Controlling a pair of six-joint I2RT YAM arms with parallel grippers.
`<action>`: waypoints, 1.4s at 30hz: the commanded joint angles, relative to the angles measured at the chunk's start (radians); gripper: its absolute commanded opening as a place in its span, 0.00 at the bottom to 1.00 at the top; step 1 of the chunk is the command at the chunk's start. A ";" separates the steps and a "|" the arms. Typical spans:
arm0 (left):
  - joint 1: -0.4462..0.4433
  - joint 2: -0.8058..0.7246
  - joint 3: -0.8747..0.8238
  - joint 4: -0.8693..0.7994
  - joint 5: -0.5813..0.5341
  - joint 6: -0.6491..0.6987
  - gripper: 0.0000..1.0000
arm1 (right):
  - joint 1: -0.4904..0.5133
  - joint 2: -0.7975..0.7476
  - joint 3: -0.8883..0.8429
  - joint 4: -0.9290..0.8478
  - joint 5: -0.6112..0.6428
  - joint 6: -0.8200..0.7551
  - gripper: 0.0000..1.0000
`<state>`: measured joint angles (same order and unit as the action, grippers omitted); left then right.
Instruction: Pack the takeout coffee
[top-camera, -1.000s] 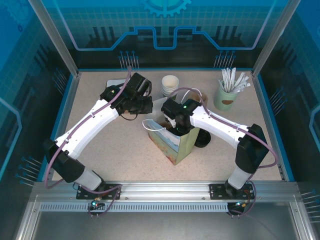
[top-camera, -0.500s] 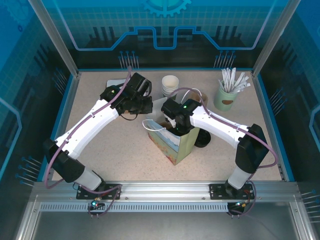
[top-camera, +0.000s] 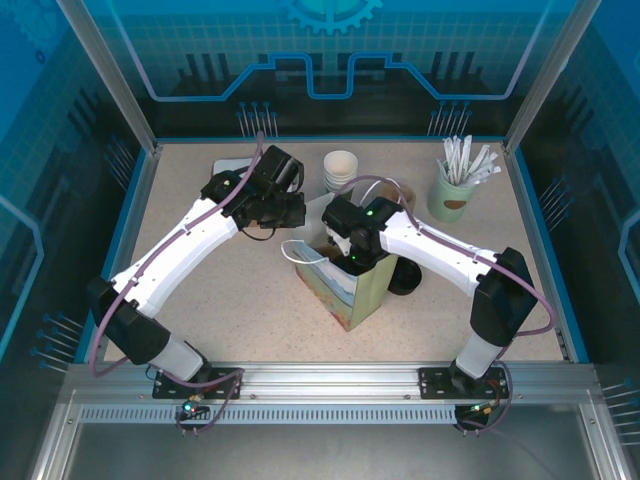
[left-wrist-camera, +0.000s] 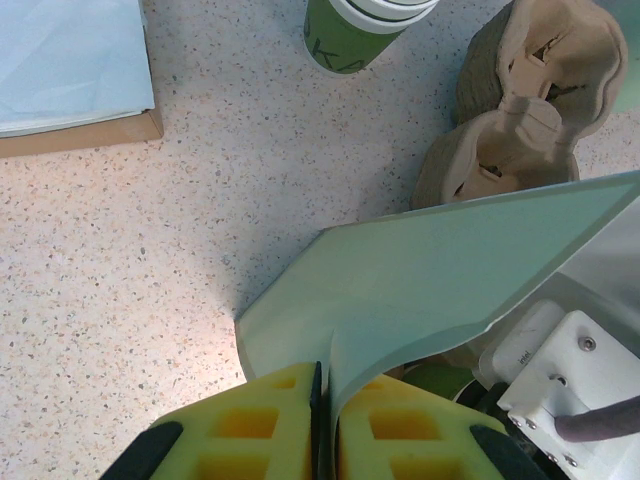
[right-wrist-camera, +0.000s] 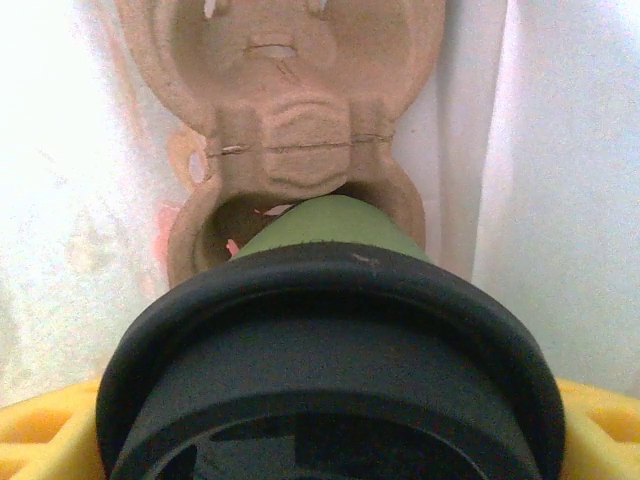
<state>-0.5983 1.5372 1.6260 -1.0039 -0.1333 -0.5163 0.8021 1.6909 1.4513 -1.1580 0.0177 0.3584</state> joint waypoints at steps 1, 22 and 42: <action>0.007 0.014 -0.009 -0.012 0.013 0.015 0.13 | -0.006 0.000 0.037 -0.014 -0.043 -0.001 0.74; 0.007 0.014 -0.016 -0.011 0.013 0.015 0.13 | -0.003 -0.015 0.091 -0.066 -0.076 0.004 0.74; 0.007 0.012 -0.017 -0.009 0.015 0.011 0.13 | -0.001 -0.011 0.082 -0.056 -0.071 0.004 0.74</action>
<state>-0.5983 1.5383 1.6241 -1.0039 -0.1333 -0.5167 0.8021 1.6905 1.5208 -1.2034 -0.0349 0.3584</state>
